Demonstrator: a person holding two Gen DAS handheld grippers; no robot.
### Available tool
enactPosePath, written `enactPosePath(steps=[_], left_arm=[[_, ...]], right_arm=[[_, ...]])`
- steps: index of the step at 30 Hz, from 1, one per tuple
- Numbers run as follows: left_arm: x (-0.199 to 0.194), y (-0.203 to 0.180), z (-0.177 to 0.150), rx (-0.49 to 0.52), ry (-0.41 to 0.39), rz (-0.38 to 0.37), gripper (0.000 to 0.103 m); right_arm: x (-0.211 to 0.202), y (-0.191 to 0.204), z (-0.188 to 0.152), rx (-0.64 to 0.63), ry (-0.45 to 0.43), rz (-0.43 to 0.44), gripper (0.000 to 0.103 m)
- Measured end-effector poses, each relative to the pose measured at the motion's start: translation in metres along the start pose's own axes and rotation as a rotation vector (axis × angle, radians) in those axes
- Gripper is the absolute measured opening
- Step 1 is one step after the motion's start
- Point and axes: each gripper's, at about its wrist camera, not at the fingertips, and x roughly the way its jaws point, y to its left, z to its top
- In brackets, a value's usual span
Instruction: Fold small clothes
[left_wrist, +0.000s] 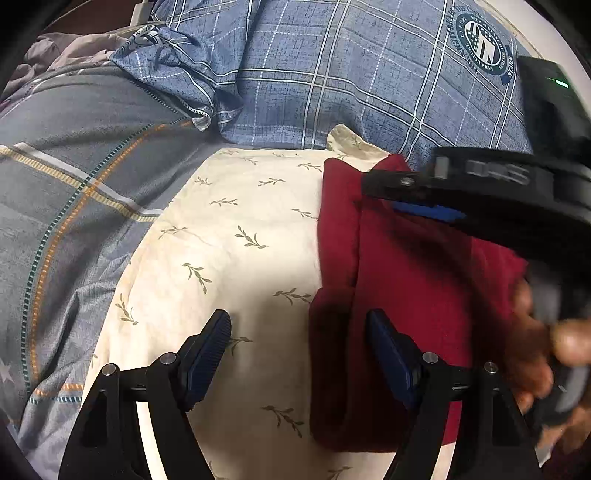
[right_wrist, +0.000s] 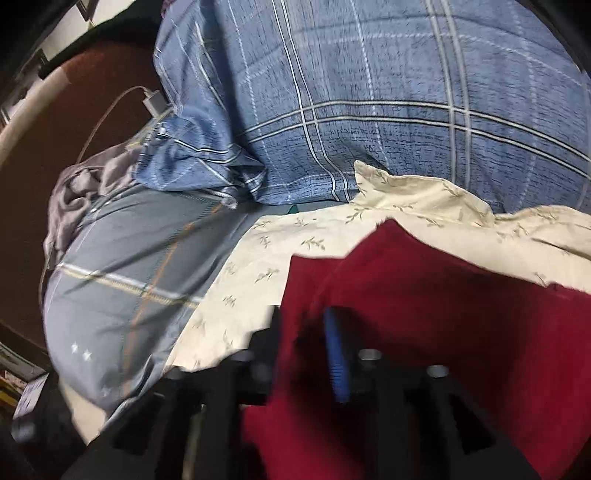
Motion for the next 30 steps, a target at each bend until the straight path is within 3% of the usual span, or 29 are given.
enactPosePath(steps=[6,10,13,15,21,23,26,30], left_arm=[[-0.003,0.002,-0.002,-0.005,-0.013,-0.007,0.076],[-0.003,0.003,-0.003,-0.004,-0.004,-0.006,0.076],[-0.001,0.004,-0.002,-0.004,0.001,-0.009,0.076],[-0.001,0.005,-0.002,-0.009,0.006,-0.014,0.076],[0.001,0.005,0.0,-0.023,0.012,-0.022,0.077],[0.001,0.007,0.0,-0.028,0.011,-0.028,0.077],[0.002,0.01,0.001,-0.048,0.011,-0.045,0.079],[0.006,0.01,0.002,-0.064,0.008,-0.064,0.08]], right_arm=[[-0.004,-0.006,-0.011,-0.005,0.016,-0.082,0.044],[0.009,-0.02,-0.015,0.085,0.051,-0.034,0.045],[0.013,-0.031,-0.015,0.141,0.07,0.04,0.054],[0.008,-0.028,-0.011,0.143,0.084,0.037,0.054],[0.014,0.004,0.004,0.055,0.082,-0.047,0.068],[0.024,0.013,0.01,0.016,0.072,-0.099,0.078],[0.044,0.019,0.018,-0.03,0.101,-0.217,0.08],[0.054,0.017,0.018,-0.09,0.114,-0.269,0.074]])
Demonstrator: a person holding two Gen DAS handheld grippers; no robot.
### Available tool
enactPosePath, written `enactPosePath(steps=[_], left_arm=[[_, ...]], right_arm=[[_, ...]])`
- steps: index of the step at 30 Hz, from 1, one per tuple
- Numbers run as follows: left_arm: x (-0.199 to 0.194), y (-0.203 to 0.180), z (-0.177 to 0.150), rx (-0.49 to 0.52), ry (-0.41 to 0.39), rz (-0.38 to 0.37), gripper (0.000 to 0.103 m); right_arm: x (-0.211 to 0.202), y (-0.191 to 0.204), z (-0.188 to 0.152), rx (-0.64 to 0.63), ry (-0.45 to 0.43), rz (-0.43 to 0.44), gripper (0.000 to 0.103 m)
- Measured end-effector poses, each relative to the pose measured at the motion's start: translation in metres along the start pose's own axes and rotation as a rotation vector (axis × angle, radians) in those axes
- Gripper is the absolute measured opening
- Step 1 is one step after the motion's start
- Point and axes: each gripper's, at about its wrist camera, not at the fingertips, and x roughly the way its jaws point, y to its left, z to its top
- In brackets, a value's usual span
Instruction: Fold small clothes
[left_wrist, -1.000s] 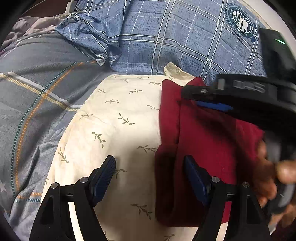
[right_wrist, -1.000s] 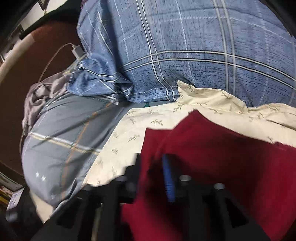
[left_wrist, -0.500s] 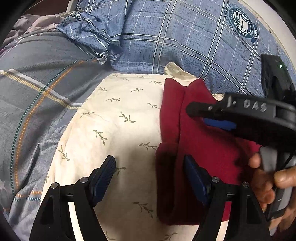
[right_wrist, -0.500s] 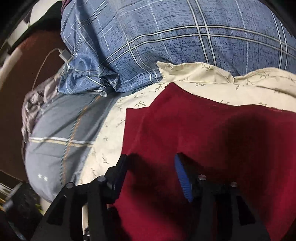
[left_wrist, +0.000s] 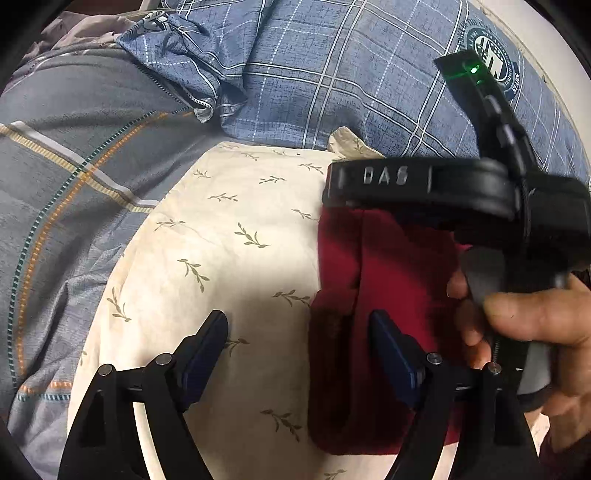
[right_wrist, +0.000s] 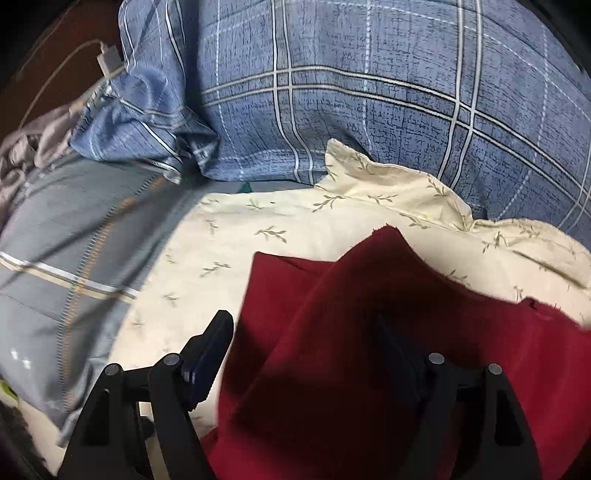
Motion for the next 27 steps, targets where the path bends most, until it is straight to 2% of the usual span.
enactPosePath(steps=[2,3,5,7,11,13,14,18,20,22,27], left_arm=[[0.002,-0.001,0.0,0.0,0.006,-0.019,0.08],[0.004,-0.002,0.0,0.0,0.011,-0.029,0.081],[0.006,-0.005,0.0,0.003,0.018,-0.056,0.082],[0.008,-0.007,0.001,-0.001,0.015,-0.085,0.083],[0.018,-0.004,0.005,-0.048,0.017,-0.163,0.081],[0.019,0.002,0.007,-0.079,0.012,-0.225,0.053],[0.019,0.004,0.008,-0.087,0.018,-0.232,0.037],[0.013,0.008,0.007,-0.065,-0.016,-0.222,0.03],[0.009,0.005,0.005,-0.046,-0.028,-0.215,0.027],[0.003,0.001,0.003,-0.026,-0.047,-0.216,0.026],[-0.008,-0.003,0.001,0.007,-0.077,-0.227,0.023]], right_arm=[[-0.006,-0.005,-0.003,-0.018,-0.022,-0.007,0.051],[-0.01,-0.011,-0.003,-0.01,-0.03,0.022,0.046],[-0.018,-0.024,-0.005,0.016,-0.04,0.088,0.025],[-0.026,-0.031,-0.005,0.035,-0.045,0.143,0.017],[-0.034,-0.035,-0.005,0.033,-0.053,0.164,0.015],[-0.035,-0.035,-0.006,0.039,-0.048,0.173,0.015],[-0.035,-0.036,-0.007,0.049,-0.041,0.188,0.016],[-0.038,-0.036,-0.006,0.101,-0.026,0.242,0.031],[-0.042,-0.033,-0.006,0.115,-0.03,0.27,0.061],[-0.044,-0.026,-0.005,0.101,-0.029,0.252,0.071],[-0.033,-0.003,0.0,0.002,0.007,0.156,0.073]])
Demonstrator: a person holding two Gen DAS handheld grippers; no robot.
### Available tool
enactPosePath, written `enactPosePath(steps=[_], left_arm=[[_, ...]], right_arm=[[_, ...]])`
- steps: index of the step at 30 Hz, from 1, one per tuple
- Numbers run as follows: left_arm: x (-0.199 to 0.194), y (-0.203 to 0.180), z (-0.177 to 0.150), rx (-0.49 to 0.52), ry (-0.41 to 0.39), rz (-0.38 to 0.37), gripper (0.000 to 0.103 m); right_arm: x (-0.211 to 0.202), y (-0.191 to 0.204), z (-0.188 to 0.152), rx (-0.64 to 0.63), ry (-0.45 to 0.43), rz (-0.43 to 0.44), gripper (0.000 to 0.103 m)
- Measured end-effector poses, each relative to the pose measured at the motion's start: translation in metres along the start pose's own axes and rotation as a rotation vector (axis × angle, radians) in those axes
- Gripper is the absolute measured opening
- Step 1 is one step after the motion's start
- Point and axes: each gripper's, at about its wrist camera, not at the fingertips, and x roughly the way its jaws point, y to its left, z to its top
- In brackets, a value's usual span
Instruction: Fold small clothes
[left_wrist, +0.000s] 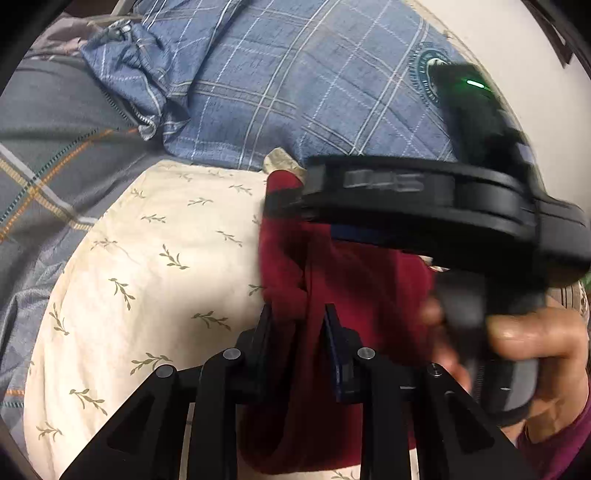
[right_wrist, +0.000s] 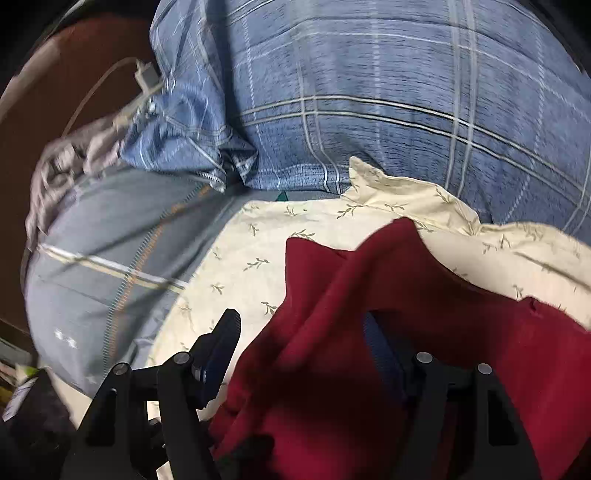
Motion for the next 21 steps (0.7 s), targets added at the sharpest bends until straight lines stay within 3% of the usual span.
enactPosePath(steps=[4,6,8,10,21], left_arm=[[-0.002,-0.005,-0.002,0.034,0.002,-0.003,0.023],[-0.005,-0.006,-0.003,0.045,0.007,0.002,0.023],[-0.005,-0.006,-0.003,0.046,0.014,0.003,0.023],[-0.004,-0.006,-0.001,0.035,0.02,-0.003,0.023],[0.008,-0.007,0.0,0.038,0.051,0.08,0.053]], right_arm=[[0.024,-0.002,0.002,-0.009,0.07,-0.056,0.078],[0.027,-0.002,0.0,-0.05,0.073,-0.088,0.071],[0.019,-0.003,-0.004,-0.088,0.017,-0.155,0.034],[0.012,-0.005,-0.009,-0.109,-0.009,-0.128,0.025],[0.004,-0.021,-0.016,-0.037,-0.028,-0.053,0.022]])
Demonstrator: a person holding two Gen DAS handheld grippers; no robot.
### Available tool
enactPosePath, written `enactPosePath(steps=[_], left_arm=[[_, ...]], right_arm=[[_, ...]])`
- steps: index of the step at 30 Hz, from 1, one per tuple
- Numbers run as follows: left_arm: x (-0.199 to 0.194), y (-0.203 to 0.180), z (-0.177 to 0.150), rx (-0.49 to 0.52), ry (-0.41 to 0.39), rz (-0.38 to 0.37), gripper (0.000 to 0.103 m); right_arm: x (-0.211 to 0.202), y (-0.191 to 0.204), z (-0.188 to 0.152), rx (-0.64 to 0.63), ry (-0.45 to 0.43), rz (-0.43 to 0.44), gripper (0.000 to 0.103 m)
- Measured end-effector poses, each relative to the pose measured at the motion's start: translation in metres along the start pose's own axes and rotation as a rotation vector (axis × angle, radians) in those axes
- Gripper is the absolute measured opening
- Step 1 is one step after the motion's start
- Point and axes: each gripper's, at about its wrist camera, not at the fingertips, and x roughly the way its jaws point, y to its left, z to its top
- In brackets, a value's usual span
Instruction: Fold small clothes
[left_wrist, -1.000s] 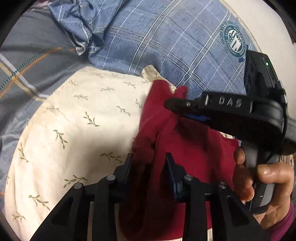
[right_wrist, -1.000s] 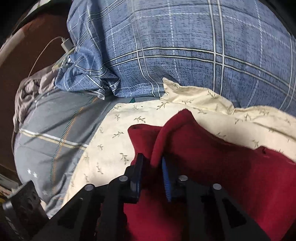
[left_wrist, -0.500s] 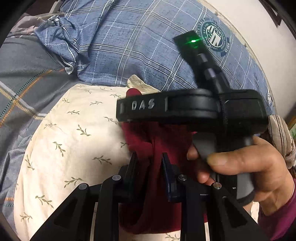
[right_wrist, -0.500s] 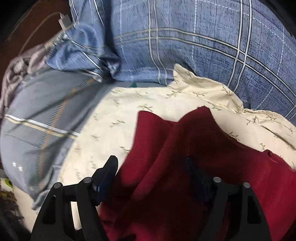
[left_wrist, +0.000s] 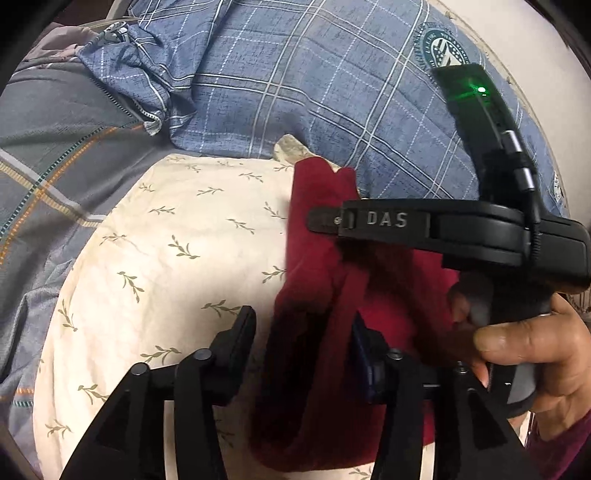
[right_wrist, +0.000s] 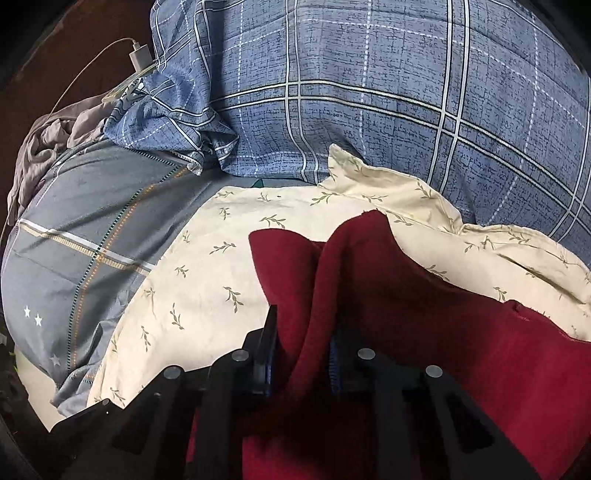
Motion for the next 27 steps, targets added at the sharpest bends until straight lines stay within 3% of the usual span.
enactPosePath(steps=[6,27], left_arm=[[0.008,0.002,0.002,-0.004,0.007,0.021,0.061],[0.017,0.011,0.0,-0.015,0.037,0.021,0.061]], right_arm=[[0.0,-0.004,-0.002,0.033,-0.008,0.029,0.022],[0.007,-0.017,-0.008,0.107,0.0,0.083,0.027]])
